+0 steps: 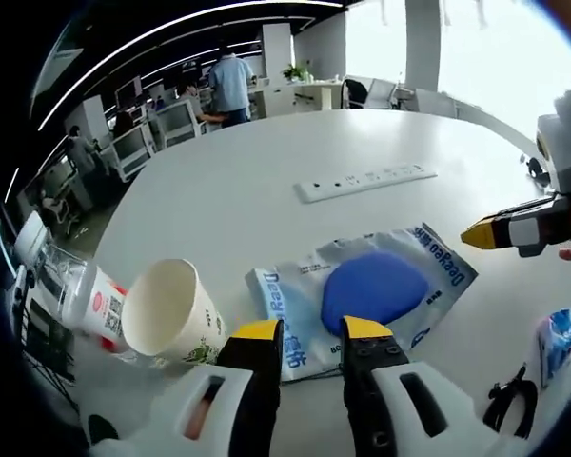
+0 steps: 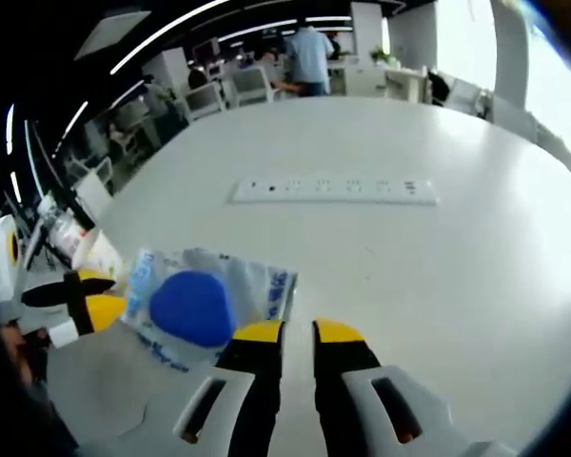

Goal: Arrange the tabletop items into an orderly group along one side of the table until the central work area is clear of visible clutter.

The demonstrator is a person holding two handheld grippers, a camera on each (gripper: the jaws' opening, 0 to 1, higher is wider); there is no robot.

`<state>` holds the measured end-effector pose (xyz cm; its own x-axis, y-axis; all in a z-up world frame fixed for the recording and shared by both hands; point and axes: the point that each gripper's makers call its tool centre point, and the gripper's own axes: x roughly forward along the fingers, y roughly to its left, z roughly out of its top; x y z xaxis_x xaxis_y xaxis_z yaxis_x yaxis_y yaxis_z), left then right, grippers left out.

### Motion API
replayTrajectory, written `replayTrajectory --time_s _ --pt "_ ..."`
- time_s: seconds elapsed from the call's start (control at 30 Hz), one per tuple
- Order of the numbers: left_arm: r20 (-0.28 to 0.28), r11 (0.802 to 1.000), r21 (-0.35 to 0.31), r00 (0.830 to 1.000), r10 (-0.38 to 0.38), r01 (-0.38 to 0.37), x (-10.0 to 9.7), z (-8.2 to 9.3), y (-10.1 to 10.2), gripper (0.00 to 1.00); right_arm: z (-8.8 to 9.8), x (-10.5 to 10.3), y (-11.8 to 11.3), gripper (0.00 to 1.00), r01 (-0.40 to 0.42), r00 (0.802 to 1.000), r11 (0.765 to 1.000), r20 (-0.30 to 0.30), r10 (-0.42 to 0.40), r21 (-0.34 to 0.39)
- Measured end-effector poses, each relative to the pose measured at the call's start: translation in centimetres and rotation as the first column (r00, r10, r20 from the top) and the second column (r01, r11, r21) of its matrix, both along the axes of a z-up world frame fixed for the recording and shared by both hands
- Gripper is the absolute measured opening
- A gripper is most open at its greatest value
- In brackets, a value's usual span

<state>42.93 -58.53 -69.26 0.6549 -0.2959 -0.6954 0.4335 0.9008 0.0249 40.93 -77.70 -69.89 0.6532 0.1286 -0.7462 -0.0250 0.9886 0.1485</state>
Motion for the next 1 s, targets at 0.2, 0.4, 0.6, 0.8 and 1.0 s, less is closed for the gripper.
replayTrajectory --time_s 0.2,0.4,0.6,0.8,1.0 --pt "-0.003 1.0 -0.014 1.0 0.009 -0.009 -1.2 -0.2 0.3 0.22 -0.1 -0.5 -0.3 0.08 -0.002 1.0 1.0 0.003 0.002 -0.009" --pt "0.004 1.0 -0.023 1.0 0.011 -0.011 -2.1 -0.2 1.0 0.22 -0.1 -1.4 -0.6 0.08 -0.013 1.0 1.0 -0.004 0.013 -0.013" --pt "0.006 1.0 -0.028 1.0 0.001 -0.001 -3.0 -0.2 0.6 0.23 -0.4 -2.7 -0.6 0.09 -0.016 1.0 1.0 -0.005 0.016 -0.013" --pt "0.012 0.999 -0.037 1.0 -0.007 0.007 -3.5 0.2 0.0 0.23 -0.6 -4.1 -0.9 0.09 -0.007 1.0 1.0 -0.014 0.006 -0.01" --pt "0.011 0.999 -0.048 1.0 -0.011 0.011 -4.5 0.3 -0.4 0.23 -0.4 -4.8 -1.2 0.09 -0.001 1.0 1.0 -0.01 0.001 -0.012"
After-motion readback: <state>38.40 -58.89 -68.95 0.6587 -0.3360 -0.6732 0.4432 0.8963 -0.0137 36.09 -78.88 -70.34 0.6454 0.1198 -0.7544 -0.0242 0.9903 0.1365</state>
